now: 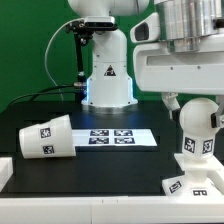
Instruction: Assemble lamp
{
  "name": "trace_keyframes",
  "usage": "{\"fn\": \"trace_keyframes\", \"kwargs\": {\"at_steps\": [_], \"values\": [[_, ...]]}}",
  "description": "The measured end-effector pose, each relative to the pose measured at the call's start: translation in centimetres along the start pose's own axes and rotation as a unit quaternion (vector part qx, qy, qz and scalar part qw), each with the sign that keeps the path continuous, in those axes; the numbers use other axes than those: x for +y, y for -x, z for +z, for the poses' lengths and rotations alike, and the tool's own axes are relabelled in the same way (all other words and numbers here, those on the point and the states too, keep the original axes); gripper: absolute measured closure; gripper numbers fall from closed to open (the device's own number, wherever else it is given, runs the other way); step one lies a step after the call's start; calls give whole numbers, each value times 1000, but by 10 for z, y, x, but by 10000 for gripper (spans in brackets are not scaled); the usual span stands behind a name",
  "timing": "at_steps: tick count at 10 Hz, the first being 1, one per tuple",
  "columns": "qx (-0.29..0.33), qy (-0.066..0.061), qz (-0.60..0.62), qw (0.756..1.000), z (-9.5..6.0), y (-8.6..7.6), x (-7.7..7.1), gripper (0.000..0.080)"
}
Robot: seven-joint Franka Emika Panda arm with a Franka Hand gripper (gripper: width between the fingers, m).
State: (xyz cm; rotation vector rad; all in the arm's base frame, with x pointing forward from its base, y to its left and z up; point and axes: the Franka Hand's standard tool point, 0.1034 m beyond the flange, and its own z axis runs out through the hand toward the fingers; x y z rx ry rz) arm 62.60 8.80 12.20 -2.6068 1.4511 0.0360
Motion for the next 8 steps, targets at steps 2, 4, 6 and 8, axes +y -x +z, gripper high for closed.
{"fn": "trace_keyframes", "kwargs": {"at_steps": [2,4,6,8], "values": [[-3,-4,41,999,0,0,-1,229],[-3,-4,25,1000,1,0,-1,150],[5,21,-197,980,2,-1,1,112],[-1,31,-302,953,3,0,0,102]]}}
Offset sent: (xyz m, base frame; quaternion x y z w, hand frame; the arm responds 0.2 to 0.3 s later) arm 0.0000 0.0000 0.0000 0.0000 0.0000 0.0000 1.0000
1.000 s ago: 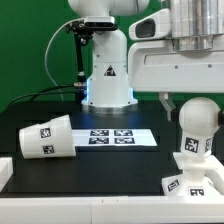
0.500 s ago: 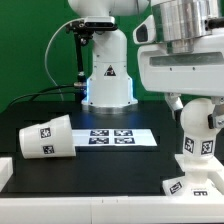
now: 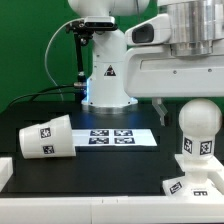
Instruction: Assemble lamp
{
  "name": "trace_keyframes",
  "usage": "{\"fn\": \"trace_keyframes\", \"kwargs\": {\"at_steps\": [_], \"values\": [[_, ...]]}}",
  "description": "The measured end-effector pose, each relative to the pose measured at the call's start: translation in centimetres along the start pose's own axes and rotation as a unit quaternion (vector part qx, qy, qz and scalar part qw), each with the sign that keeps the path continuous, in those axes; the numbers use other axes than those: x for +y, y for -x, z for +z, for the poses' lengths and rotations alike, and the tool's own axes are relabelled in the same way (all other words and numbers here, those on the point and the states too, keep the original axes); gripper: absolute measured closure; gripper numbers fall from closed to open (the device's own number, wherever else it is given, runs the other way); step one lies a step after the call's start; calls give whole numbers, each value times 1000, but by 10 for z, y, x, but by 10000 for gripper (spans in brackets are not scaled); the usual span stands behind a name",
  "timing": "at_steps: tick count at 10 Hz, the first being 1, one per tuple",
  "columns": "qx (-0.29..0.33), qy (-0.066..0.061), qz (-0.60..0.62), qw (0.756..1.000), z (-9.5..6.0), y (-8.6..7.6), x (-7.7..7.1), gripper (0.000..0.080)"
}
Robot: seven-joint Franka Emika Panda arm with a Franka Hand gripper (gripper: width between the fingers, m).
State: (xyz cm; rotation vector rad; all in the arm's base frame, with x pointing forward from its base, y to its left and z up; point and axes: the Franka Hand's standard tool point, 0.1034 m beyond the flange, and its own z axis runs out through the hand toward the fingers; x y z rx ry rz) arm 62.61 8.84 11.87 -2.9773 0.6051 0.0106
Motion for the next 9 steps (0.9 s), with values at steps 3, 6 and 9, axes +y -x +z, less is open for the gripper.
{"fn": "trace_keyframes", "kwargs": {"at_steps": [3,6,9], "values": [[1,5,-131,991,0,-1,2,100],[14,25,-240,970,-1,-3,-2,222],[15,25,-216,976,-1,-3,-2,229]]}}
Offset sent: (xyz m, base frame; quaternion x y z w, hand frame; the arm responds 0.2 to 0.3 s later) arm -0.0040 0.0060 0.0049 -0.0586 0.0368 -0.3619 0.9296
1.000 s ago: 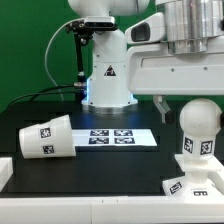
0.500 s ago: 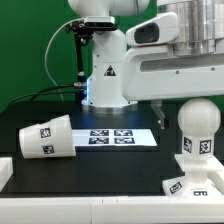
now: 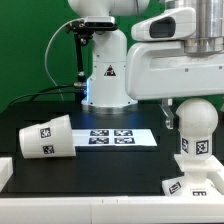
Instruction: Assemble lamp
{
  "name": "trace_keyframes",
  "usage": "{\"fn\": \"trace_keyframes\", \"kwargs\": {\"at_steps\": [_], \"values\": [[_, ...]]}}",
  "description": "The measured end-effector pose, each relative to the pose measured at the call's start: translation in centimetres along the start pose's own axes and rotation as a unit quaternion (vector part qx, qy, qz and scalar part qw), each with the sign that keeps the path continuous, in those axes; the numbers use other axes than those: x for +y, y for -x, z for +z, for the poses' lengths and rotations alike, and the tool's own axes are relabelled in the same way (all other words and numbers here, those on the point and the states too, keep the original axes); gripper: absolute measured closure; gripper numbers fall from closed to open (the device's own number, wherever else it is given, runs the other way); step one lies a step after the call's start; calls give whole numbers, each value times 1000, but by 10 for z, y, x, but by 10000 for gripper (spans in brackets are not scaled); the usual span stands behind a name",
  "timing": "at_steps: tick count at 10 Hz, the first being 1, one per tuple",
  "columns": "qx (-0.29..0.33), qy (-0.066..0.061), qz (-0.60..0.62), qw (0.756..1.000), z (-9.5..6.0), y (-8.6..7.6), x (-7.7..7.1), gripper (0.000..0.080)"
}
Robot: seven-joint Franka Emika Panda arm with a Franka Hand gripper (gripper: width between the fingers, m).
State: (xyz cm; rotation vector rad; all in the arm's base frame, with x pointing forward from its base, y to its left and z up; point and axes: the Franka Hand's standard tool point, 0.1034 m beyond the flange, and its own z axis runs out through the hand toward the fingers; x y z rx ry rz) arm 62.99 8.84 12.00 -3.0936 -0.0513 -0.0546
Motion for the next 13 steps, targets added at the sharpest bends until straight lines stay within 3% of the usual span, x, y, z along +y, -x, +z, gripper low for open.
{"fn": "trace_keyframes", "kwargs": {"at_steps": [2,4,5,6,8,9,11,12,13], "values": [[1,1,91,996,0,0,0,229],[1,5,259,966,0,0,2,229],[1,6,336,942,0,1,4,228],[-5,5,430,903,1,3,3,228],[-18,-15,595,803,2,6,3,227],[-20,-20,617,787,1,6,4,227],[-21,-20,584,811,2,7,3,226],[-31,-2,491,871,2,10,1,150],[-43,-2,387,921,3,8,-4,115]]}}
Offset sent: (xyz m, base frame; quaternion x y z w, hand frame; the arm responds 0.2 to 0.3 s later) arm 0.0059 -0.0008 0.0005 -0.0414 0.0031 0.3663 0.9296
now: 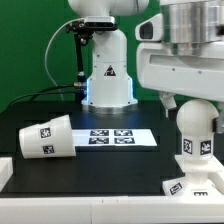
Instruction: Assemble lamp
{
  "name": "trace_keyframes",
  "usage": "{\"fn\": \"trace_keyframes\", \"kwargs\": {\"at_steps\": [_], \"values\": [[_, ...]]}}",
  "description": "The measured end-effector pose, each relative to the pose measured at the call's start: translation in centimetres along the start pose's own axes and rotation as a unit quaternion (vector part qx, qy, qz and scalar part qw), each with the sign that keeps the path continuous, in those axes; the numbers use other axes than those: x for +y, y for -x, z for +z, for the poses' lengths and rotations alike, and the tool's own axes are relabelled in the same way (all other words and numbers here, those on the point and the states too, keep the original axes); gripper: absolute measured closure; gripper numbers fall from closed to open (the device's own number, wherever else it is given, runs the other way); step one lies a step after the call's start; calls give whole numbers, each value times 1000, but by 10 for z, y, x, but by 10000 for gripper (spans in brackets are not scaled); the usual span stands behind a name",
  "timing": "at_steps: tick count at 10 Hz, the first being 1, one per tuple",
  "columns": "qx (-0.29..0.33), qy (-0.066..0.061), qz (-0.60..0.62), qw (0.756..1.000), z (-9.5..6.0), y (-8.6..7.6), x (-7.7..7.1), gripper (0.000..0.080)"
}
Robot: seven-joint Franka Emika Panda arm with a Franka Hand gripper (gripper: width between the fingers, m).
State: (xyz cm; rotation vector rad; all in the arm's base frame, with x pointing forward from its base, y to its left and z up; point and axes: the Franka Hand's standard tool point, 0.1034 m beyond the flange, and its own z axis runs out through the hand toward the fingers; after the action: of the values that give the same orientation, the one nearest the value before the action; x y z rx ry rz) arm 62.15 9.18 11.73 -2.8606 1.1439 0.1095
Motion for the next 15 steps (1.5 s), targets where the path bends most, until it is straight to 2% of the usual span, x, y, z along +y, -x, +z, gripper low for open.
{"fn": "trace_keyframes", "kwargs": {"at_steps": [1,4,5,6,7,8,9,10,14,15], "values": [[-12,1,-60,998,3,-1,-1,104],[-9,1,-144,990,3,-3,0,101],[-6,5,-185,983,3,-3,1,101],[8,27,-304,952,2,-4,1,101],[26,29,-378,925,-2,-4,-6,101],[24,24,-350,936,-1,-3,-6,101],[24,25,-342,939,0,-4,-5,189],[25,25,-342,939,0,-4,-6,226],[31,20,-201,979,0,-5,-5,226],[36,19,-134,990,0,-5,-6,226]]}}
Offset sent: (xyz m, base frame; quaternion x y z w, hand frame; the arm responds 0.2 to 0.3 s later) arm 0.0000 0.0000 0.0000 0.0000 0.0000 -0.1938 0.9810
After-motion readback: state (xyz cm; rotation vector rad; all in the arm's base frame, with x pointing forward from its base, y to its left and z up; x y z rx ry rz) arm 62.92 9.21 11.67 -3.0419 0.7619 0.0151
